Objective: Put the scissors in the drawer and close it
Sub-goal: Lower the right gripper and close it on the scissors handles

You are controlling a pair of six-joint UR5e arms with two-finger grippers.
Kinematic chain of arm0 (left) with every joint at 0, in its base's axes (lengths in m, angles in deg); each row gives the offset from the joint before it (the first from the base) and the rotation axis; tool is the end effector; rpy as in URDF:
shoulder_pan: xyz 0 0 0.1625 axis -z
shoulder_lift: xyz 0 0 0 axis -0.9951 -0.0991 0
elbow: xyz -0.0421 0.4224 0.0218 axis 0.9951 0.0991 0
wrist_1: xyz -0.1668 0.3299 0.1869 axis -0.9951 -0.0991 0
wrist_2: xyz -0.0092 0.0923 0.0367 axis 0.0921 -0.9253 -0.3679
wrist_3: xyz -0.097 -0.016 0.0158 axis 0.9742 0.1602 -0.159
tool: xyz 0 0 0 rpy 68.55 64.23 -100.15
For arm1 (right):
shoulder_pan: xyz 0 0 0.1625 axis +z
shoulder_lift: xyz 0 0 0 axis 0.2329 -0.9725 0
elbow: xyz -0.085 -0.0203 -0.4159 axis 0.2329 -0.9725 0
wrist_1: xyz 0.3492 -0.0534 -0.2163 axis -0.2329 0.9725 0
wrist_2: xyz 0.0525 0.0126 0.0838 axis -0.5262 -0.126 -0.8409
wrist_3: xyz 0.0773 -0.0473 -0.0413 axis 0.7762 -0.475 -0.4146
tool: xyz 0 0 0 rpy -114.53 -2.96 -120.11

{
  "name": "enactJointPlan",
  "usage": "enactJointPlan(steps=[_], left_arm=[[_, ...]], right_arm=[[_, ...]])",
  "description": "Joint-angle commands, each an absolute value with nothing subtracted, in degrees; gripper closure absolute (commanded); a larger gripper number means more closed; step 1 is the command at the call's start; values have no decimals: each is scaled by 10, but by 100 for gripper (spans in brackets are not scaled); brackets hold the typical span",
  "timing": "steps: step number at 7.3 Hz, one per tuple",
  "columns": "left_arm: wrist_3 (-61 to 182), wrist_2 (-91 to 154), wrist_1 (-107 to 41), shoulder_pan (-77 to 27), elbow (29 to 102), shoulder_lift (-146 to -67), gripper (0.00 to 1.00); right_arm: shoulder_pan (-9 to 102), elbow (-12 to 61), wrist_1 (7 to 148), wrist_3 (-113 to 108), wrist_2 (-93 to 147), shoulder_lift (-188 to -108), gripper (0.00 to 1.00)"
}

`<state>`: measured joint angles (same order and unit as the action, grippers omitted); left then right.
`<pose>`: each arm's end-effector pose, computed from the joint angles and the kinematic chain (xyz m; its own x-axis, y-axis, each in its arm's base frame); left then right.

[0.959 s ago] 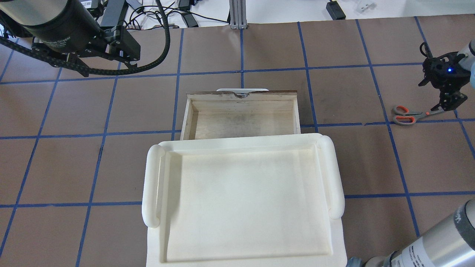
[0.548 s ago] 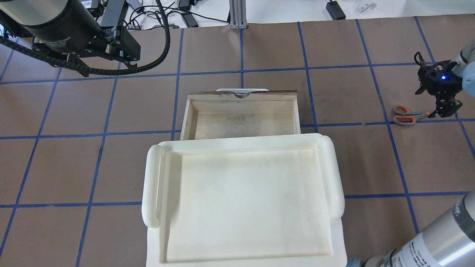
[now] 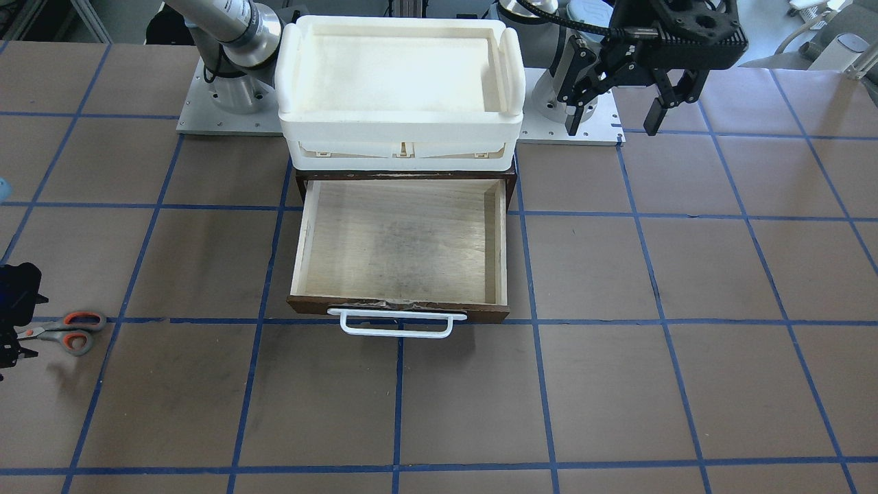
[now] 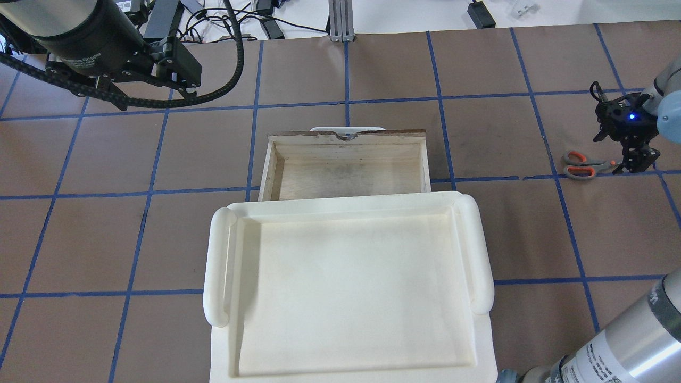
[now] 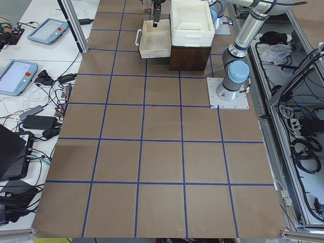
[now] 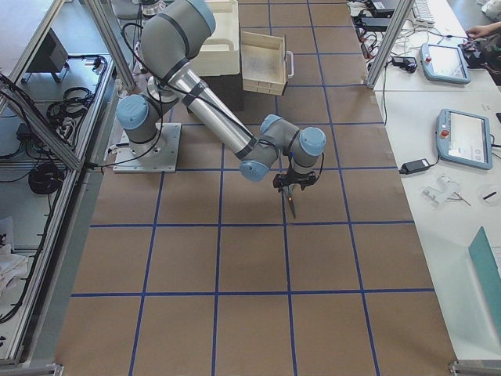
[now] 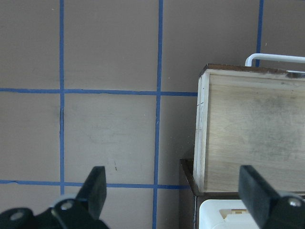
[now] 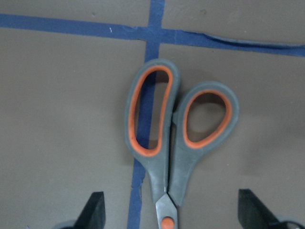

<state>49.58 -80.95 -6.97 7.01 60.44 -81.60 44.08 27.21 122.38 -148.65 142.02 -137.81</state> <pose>-0.1426 -0.4578 0.5684 -0.9992 -0.0396 -0.0037 -0.0384 0.9857 -0.1640 -0.2255 -0.5963 0.1926 0.1233 -0.9892 -0.0798 -0.9923 -0.1221 -0.0201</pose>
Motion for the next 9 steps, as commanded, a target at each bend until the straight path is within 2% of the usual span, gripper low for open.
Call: enactJointPlan(steps=[1,4,5,6,8,9], left_arm=[[495,-809,-70,70,604,-816,0],[496,-809,-70,70,604,-816,0],[496,-809,-70,70,604,-816,0],[495,-809,-70,70,604,-816,0],[496,-809,-70,70,604,-816,0],[496,-809,-70,70,604,-816,0]], right_arm=[[441,272,1224,-1487,1427,-1374,4],[440,273,1224,-1490,1435,-1368,5],[440,273,1224,-1490,1436,-1366,7],[440,273,1224,-1490,1437,-1366,13],[440,273,1223,-1491,1448,-1366,49],[440,274,1223,-1491,1449,-1366,60]])
